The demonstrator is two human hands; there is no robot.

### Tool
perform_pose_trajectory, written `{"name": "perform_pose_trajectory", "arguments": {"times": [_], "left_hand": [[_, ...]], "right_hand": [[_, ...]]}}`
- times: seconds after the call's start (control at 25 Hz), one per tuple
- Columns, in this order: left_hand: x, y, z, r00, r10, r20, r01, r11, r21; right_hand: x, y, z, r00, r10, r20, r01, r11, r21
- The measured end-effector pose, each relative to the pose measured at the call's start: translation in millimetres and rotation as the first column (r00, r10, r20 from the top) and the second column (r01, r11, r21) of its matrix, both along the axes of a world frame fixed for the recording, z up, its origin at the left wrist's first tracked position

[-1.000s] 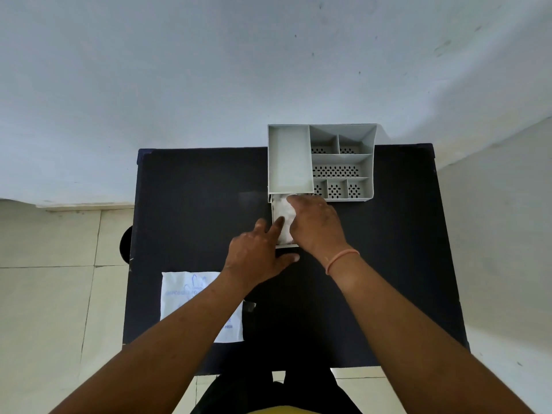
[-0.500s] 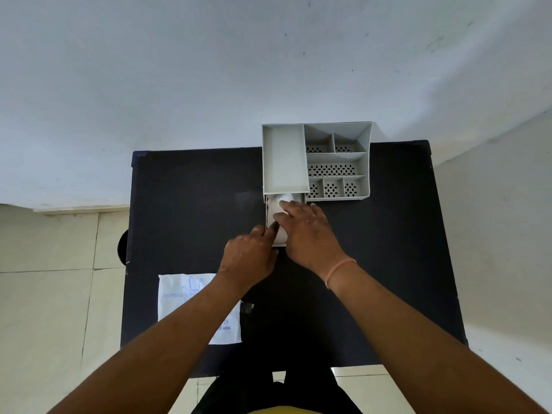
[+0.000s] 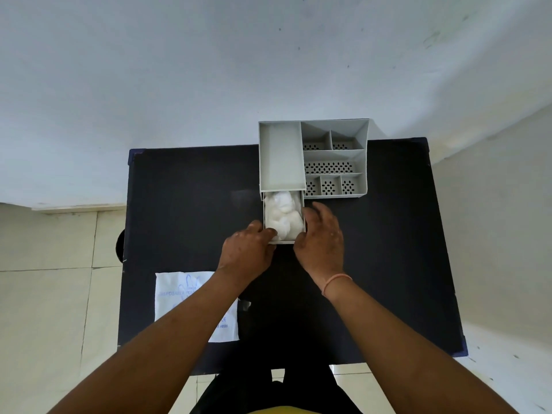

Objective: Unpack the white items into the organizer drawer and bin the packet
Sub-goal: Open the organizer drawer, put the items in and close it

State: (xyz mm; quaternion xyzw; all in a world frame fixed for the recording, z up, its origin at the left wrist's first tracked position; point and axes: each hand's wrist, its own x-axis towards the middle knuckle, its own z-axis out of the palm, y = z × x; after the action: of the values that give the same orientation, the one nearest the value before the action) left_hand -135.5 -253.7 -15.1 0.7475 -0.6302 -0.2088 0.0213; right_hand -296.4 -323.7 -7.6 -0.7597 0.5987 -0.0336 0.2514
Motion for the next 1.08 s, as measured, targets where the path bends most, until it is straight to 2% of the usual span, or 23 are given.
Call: {"name": "perform_pose_trajectory", "arguments": {"times": [0.04, 0.16, 0.28, 0.36, 0.48, 0.56, 0.68, 0.8, 0.88, 0.96, 1.0, 1.08], "left_hand": [[0, 0, -1, 1.0, 0.003, -0.007, -0.003, 1.0, 0.003], [-3, 1, -1, 1.0, 0.013, -0.018, -0.013, 1.0, 0.021], [-2, -3, 0, 0.998, 0.036, -0.047, -0.033, 0.998, 0.049], [1, -4, -1, 0.994, 0.045, -0.101, -0.037, 0.996, 0.08], [10, -4, -1, 0.984, 0.044, -0.173, -0.03, 0.996, 0.085], [16, -5, -4, 0.984, 0.048, -0.174, -0.038, 0.997, 0.061], [15, -12, -7, 0.986, 0.031, -0.161, -0.013, 0.993, 0.115], [9, -27, -7, 0.984, 0.022, -0.177, -0.004, 0.995, 0.1], [9, -40, -8, 0.984, 0.056, -0.168, -0.046, 0.997, 0.068], [11, -53, -7, 0.975, 0.128, -0.179, -0.122, 0.992, 0.042], [12, -58, -6, 0.965, 0.169, -0.203, -0.169, 0.985, 0.016], [12, -65, -1, 0.928, 0.249, -0.277, -0.268, 0.963, -0.032]], "right_hand": [[-1, -1, -1, 1.0, 0.012, -0.029, -0.011, 1.0, 0.028], [-1, -10, -1, 0.965, 0.21, -0.156, -0.178, 0.963, 0.201], [1, -25, 6, 0.965, 0.248, -0.085, -0.193, 0.892, 0.409], [-6, -24, 10, 0.986, 0.167, 0.003, -0.155, 0.905, 0.397], [-22, -10, 10, 0.994, 0.08, 0.075, -0.098, 0.952, 0.29], [-27, -5, 6, 0.993, 0.095, 0.069, -0.112, 0.949, 0.296], [-22, -12, -1, 0.987, 0.158, 0.023, -0.158, 0.939, 0.305], [-12, -23, -5, 0.975, 0.221, -0.034, -0.207, 0.95, 0.234], [-4, -35, -6, 0.988, 0.155, 0.009, -0.154, 0.973, 0.17], [6, -47, -5, 0.992, -0.013, 0.125, -0.009, 0.985, 0.173], [12, -53, -2, 0.973, -0.138, 0.183, 0.095, 0.97, 0.224], [25, -60, 4, 0.872, -0.417, 0.255, 0.3, 0.869, 0.393]]}}
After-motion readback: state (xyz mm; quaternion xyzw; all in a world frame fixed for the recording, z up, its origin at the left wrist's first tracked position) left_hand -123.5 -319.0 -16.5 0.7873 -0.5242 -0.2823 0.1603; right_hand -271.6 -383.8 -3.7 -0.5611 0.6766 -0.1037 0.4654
